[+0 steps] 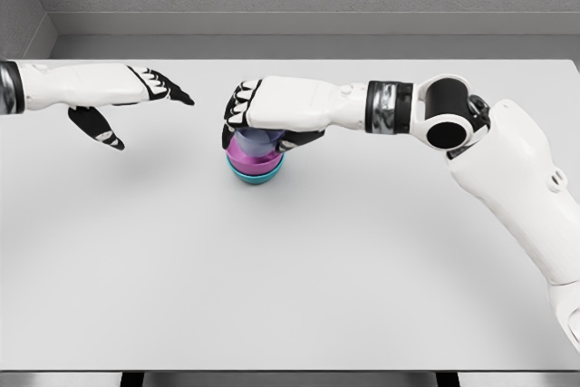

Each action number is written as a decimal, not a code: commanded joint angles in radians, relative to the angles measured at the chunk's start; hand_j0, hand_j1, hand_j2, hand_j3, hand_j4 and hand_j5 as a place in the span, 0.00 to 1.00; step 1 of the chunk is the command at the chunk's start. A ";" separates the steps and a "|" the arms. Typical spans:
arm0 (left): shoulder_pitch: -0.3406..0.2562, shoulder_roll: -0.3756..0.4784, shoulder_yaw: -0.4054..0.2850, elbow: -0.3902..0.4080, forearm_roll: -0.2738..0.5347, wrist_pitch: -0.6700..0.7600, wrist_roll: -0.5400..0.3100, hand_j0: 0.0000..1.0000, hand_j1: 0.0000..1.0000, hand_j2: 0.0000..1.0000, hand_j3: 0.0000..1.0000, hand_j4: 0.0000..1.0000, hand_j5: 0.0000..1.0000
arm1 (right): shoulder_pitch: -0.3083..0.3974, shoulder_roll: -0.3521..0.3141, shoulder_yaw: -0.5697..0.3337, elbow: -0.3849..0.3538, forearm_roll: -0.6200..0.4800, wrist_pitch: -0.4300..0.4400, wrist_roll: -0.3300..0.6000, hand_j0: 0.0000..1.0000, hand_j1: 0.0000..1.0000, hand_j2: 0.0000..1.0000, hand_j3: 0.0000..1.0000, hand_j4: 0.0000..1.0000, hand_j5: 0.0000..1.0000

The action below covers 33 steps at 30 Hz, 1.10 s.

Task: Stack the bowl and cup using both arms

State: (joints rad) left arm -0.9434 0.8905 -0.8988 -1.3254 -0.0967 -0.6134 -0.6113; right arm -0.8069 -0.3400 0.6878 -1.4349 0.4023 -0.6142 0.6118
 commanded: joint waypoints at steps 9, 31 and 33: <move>0.000 0.001 0.003 -0.001 0.006 0.003 0.000 1.00 1.00 1.00 1.00 1.00 1.00 | 0.000 0.007 0.006 0.016 -0.005 0.003 -0.001 0.62 0.62 0.62 0.62 0.62 0.62; 0.002 0.008 0.004 -0.005 0.008 0.003 0.000 1.00 1.00 1.00 1.00 1.00 1.00 | 0.002 0.021 0.022 0.040 -0.005 0.003 -0.001 0.62 0.62 0.62 0.62 0.62 0.62; 0.002 0.010 0.004 -0.005 0.008 0.003 0.000 1.00 1.00 1.00 1.00 1.00 1.00 | 0.002 0.021 0.022 0.042 -0.005 0.003 -0.001 0.62 0.62 0.62 0.62 0.62 0.62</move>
State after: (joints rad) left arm -0.9419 0.8987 -0.8956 -1.3300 -0.0948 -0.6134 -0.6113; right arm -0.8053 -0.3193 0.7110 -1.3963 0.4042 -0.6143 0.6116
